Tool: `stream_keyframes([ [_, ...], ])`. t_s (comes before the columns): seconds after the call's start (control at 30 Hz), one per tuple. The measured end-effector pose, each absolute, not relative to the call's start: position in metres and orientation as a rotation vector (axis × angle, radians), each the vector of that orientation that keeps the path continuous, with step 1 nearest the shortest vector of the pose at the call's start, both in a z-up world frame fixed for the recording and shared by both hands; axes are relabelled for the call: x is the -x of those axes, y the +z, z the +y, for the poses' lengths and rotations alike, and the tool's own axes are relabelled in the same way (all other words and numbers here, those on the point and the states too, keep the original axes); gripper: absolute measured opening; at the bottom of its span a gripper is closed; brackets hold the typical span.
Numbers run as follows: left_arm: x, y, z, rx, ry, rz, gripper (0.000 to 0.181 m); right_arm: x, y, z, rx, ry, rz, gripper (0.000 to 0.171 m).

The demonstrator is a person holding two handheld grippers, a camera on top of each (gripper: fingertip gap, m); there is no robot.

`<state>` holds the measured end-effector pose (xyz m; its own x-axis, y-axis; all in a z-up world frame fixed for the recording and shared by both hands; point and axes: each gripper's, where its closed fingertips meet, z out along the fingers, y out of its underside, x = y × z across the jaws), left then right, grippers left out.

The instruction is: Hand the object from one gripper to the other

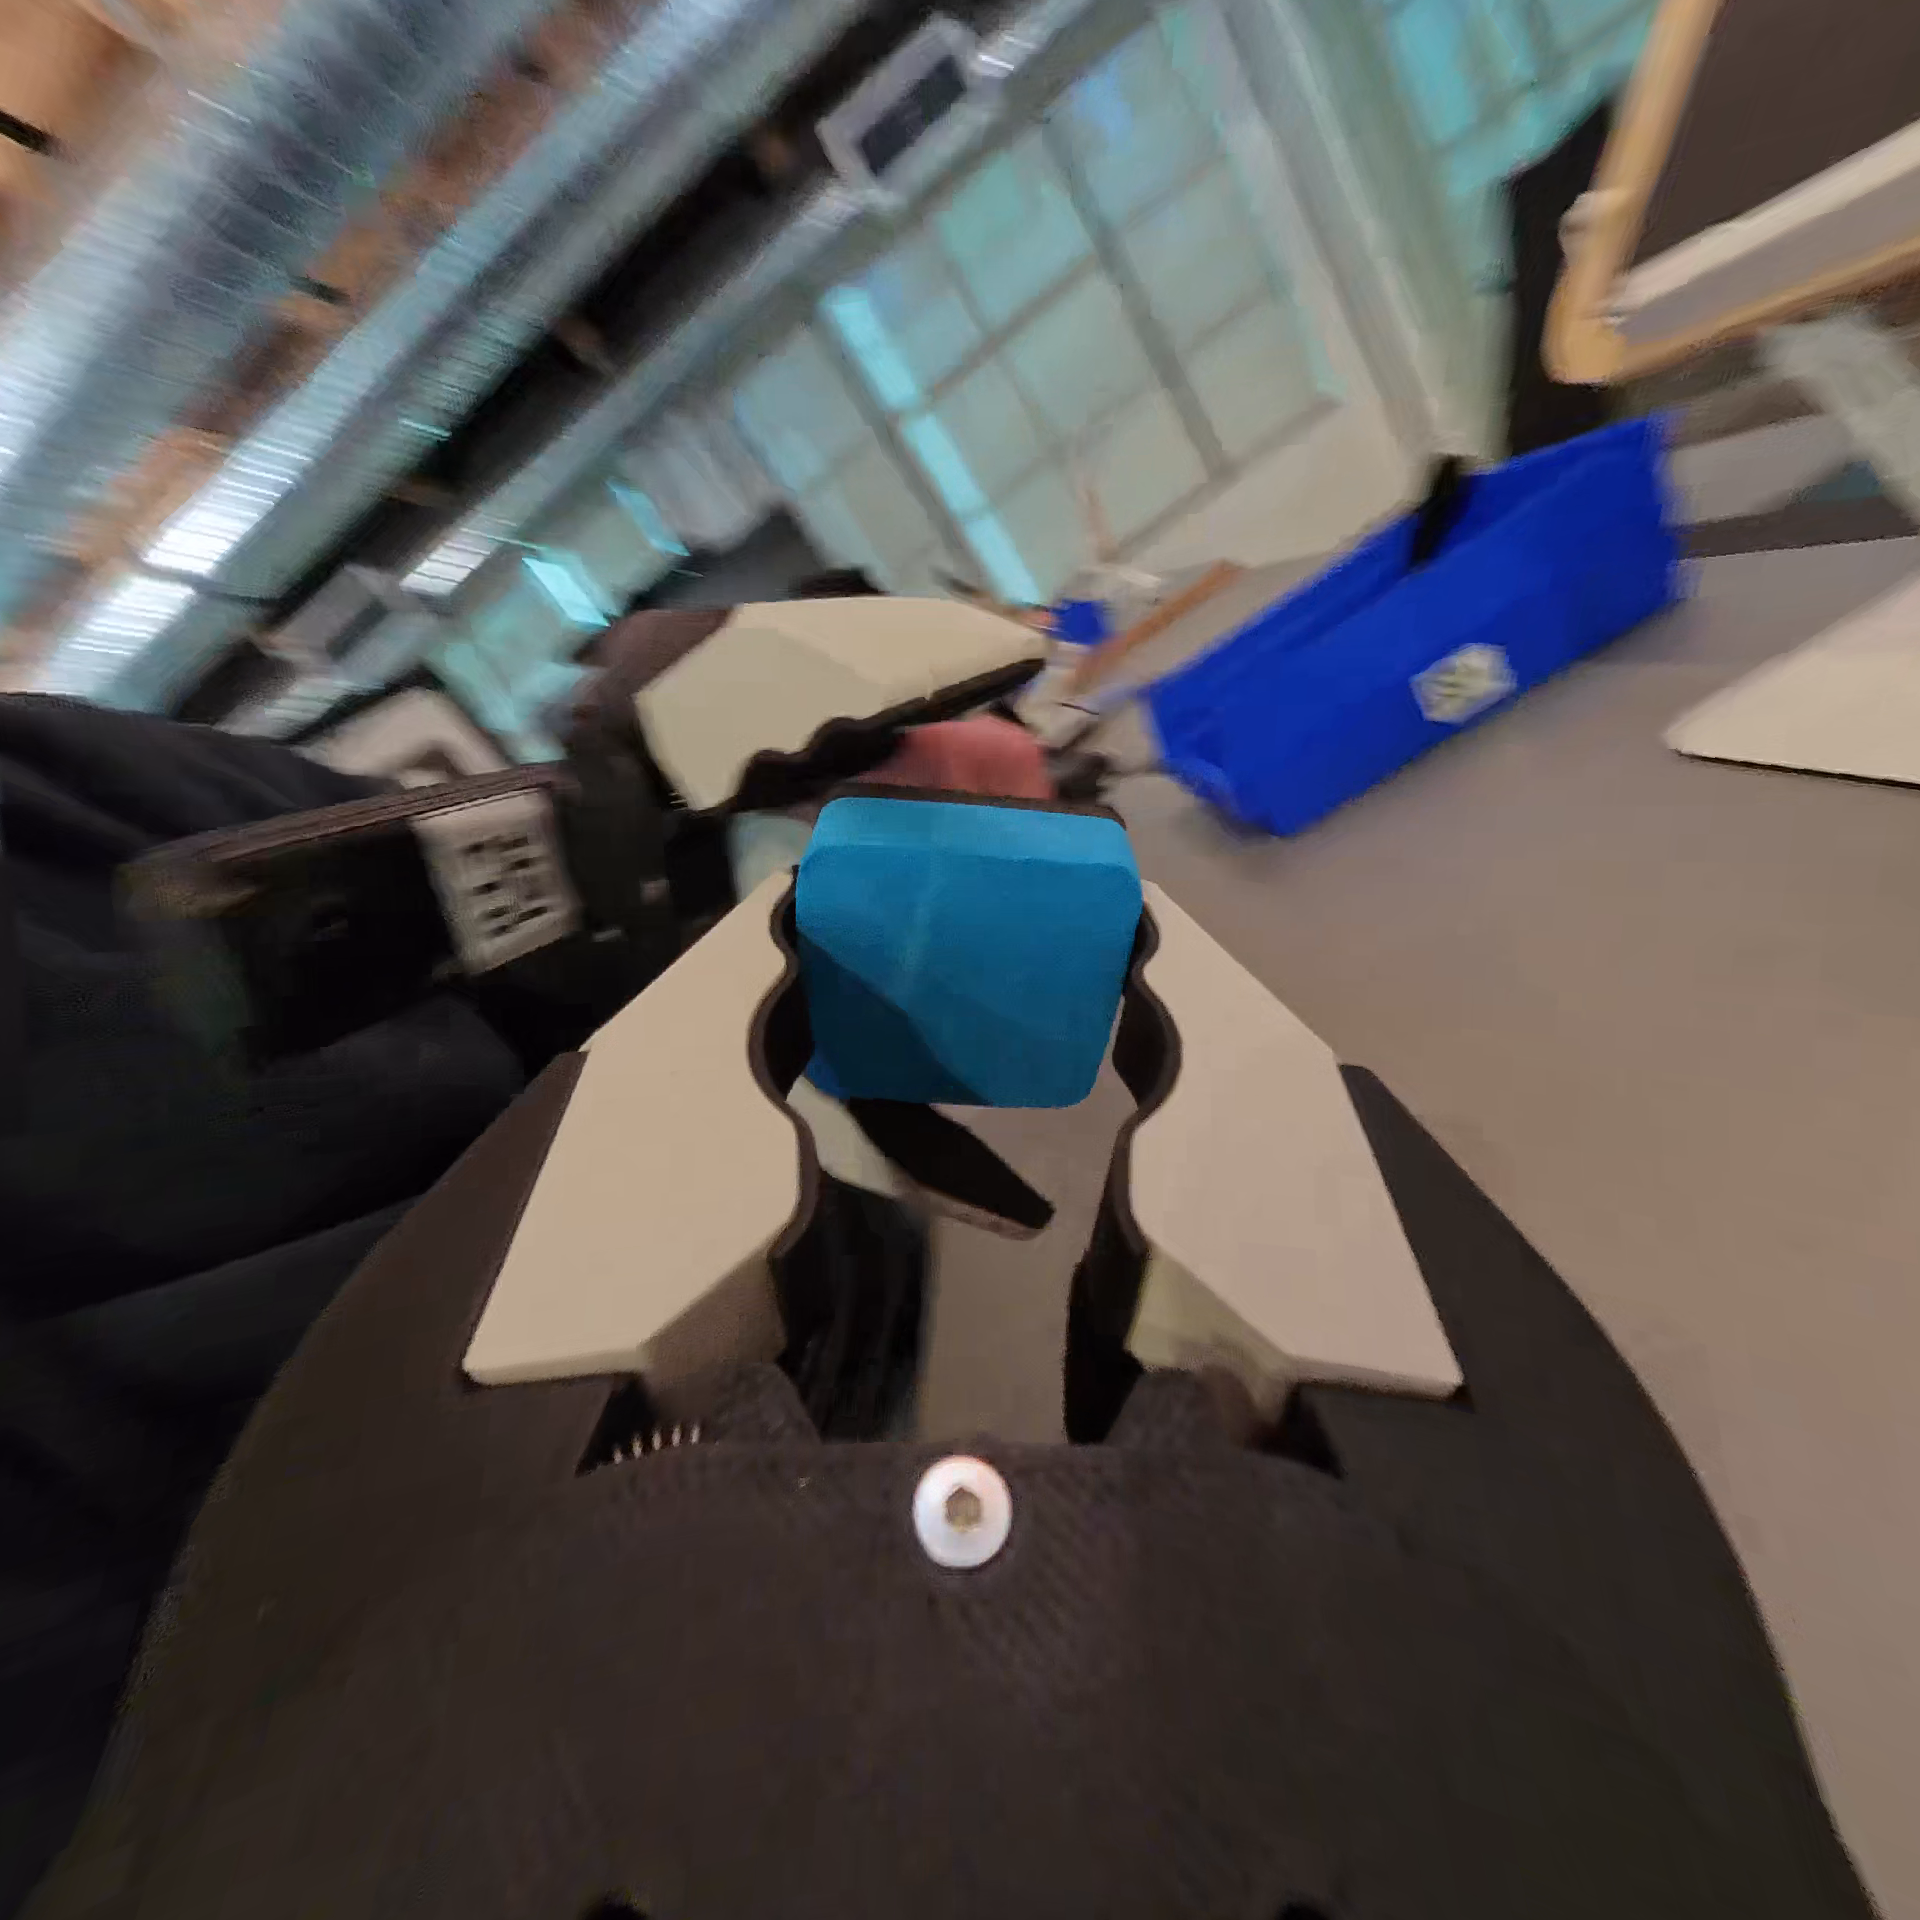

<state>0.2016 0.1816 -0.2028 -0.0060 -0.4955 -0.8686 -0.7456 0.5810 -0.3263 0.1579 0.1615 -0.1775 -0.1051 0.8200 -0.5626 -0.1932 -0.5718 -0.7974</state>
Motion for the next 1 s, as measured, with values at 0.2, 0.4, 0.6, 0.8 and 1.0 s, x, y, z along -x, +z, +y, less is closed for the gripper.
stream_keyframes([
  [0.2, -0.204, -0.184, 0.158, 1.043, -0.143, 1.591, 0.089, -0.181, -0.153, 0.133, 1.000, 2.181, -0.788, 0.056],
  [0.4, -0.213, -0.183, 0.137, 0.937, -0.297, 1.623, 0.082, -0.186, -0.147, 0.104, 0.732, 2.362, -0.931, 0.056],
  [0.6, -0.222, -0.178, 0.113, 0.866, -0.418, 1.653, 0.071, -0.184, -0.144, 0.088, 0.585, 2.516, -0.982, 0.056],
  [0.8, -0.220, -0.181, 0.117, 0.916, -0.389, 1.658, 0.060, -0.181, -0.146, 0.102, 0.632, 2.497, -0.905, 0.058],
  [1.0, -0.207, -0.188, 0.150, 1.026, -0.123, 1.663, 0.060, -0.183, -0.150, 0.146, 1.002, 1.967, -0.759, 0.066],
])
